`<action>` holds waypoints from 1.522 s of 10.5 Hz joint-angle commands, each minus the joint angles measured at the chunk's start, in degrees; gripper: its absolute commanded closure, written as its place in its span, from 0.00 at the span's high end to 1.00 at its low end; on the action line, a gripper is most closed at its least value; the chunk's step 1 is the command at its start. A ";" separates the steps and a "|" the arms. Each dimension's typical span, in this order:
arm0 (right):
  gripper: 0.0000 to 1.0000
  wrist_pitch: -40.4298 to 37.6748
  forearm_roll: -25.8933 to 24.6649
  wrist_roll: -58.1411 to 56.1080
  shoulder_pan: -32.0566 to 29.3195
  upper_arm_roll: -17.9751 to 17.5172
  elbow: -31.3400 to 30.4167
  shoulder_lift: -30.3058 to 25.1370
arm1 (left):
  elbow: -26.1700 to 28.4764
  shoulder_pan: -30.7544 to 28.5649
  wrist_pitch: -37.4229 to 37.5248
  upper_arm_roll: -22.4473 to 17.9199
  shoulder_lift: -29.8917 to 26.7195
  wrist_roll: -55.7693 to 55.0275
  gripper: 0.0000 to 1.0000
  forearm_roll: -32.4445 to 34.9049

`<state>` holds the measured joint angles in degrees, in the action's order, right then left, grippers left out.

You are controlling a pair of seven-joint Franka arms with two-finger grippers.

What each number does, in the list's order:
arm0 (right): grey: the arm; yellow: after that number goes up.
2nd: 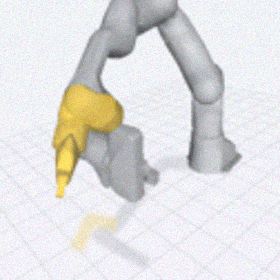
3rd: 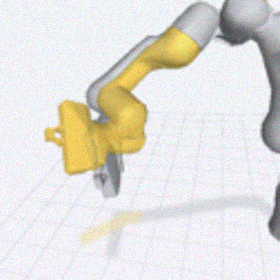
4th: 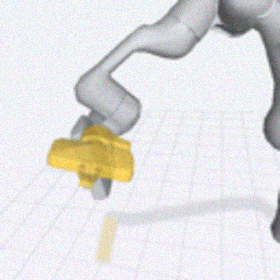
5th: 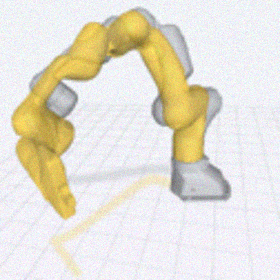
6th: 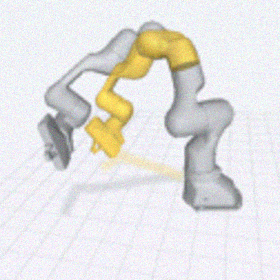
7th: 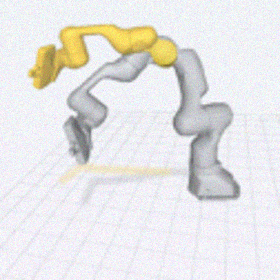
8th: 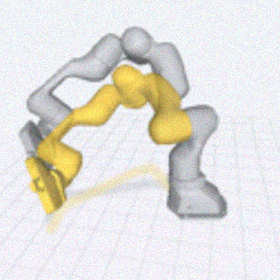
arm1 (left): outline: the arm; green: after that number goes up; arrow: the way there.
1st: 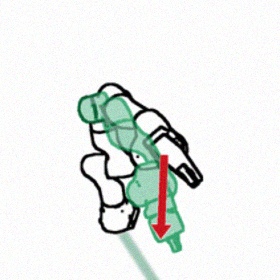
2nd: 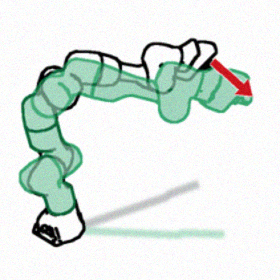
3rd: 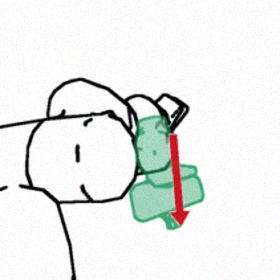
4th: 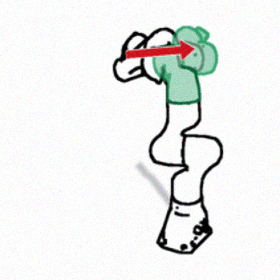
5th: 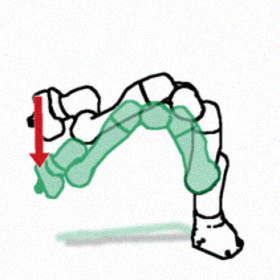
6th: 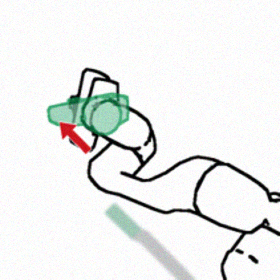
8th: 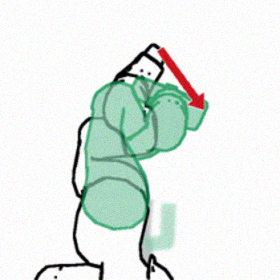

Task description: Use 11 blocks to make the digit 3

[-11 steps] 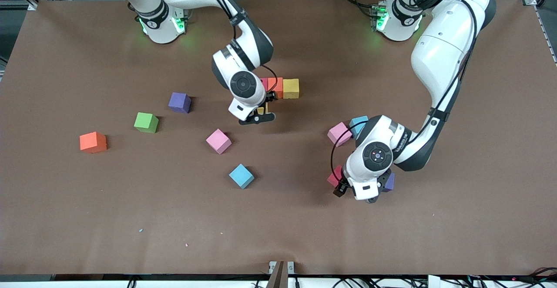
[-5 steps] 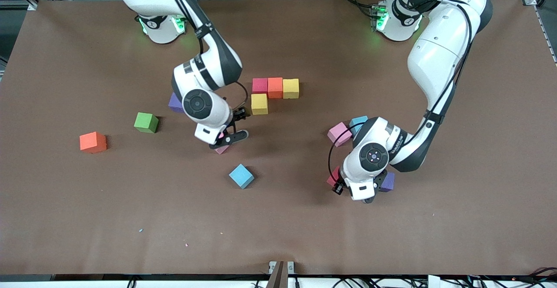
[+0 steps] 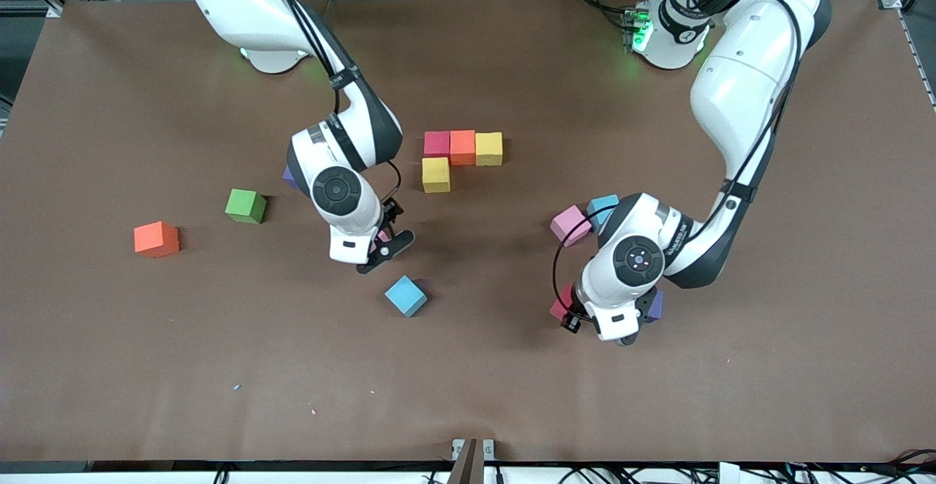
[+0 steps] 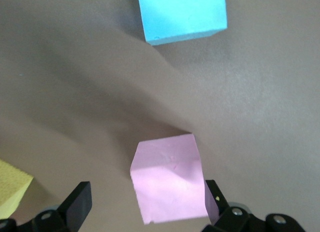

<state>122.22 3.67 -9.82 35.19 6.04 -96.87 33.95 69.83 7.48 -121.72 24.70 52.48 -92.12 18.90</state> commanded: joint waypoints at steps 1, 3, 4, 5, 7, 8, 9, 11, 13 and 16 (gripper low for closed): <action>1.00 1.26 -1.74 -4.05 -0.74 -0.42 1.42 1.38 | 0.92 -0.80 4.11 -0.44 -6.05 -2.52 0.00 -4.11; 1.00 5.20 -1.74 -5.21 -1.35 -0.42 -1.20 1.99 | 1.79 -1.16 10.06 -0.44 -12.28 -8.39 0.00 -7.81; 1.00 8.27 -1.74 -5.13 -1.27 -0.42 -3.31 2.26 | 1.80 -1.24 13.40 -0.44 -15.01 -11.56 0.00 -10.18; 1.00 10.30 -1.65 -5.04 -1.27 -0.42 -4.89 2.26 | 1.80 -1.33 15.61 -0.53 -17.30 -13.68 0.00 -12.81; 1.00 10.59 -1.56 -5.04 -1.36 -0.42 -5.78 2.35 | 1.88 -2.47 22.80 -0.18 -20.04 -19.89 0.00 -18.43; 1.00 10.59 -1.30 -5.04 -1.36 -0.42 -6.49 2.35 | 1.88 -2.74 26.06 -0.09 -20.75 -22.72 0.00 -19.16; 1.00 10.50 -1.13 -4.78 -1.36 -0.42 -6.75 2.26 | 1.97 -3.00 28.88 0.00 -20.58 -23.62 0.00 -19.86; 0.12 9.71 -0.43 -1.90 -1.01 -0.59 -6.76 1.73 | 3.02 -2.74 29.87 0.00 -18.92 -23.37 0.00 -22.06; 0.00 6.92 -0.16 6.35 0.39 -0.94 -4.58 1.55 | 3.03 -2.04 28.91 -0.09 -17.07 -23.11 0.00 -23.82; 0.00 1.54 0.11 19.71 3.73 -1.21 -0.08 1.91 | 3.20 -1.07 25.84 -0.18 -16.01 -23.72 0.00 -23.74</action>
<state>125.64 3.38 4.05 37.76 5.11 -98.28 36.30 72.83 5.80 -94.39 24.64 36.87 -114.80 -3.62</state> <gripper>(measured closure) 0.352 0.410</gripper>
